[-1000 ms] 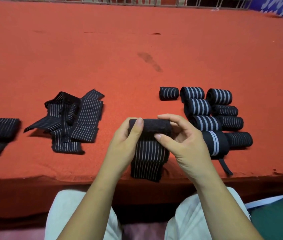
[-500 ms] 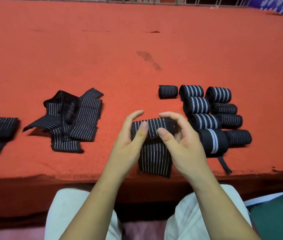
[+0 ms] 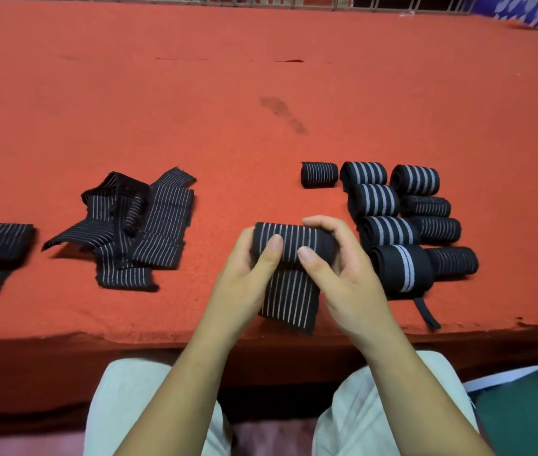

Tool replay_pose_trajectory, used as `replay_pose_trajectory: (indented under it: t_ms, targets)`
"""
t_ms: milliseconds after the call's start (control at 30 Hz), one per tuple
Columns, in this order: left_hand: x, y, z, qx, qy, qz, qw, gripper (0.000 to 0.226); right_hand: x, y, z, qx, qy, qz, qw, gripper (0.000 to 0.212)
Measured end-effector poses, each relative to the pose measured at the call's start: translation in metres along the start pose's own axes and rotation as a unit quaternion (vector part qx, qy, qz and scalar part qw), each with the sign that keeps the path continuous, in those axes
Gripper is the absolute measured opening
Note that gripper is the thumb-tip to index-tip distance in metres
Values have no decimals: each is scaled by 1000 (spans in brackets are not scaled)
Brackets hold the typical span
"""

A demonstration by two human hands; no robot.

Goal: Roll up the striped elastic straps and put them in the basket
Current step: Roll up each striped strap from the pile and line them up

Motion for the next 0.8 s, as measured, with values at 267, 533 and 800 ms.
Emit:
replay_pose_trajectory:
  t_ms: [267,533,800]
  targets:
    - [-1,6,7,-62,-4,43,997,41,4,-7,-11,-16,10,-18,1000,29]
    - [10,6,29,-165,-78,17,983,26,7,-6,-21,45,45,6,998,33]
    - [49,6,24,-141,-58,62,986,39,50,-40,-7,-16,26,-45,999,38]
Point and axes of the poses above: each hand's wrist, its own x-axis towards the middle knuckle, its own y-axis out of the palm, z = x × y, the point moved 9 cm from there along x, towards the middle knuckle, and after that the axes turned 7 degrees about x, right-handed, at the moved point
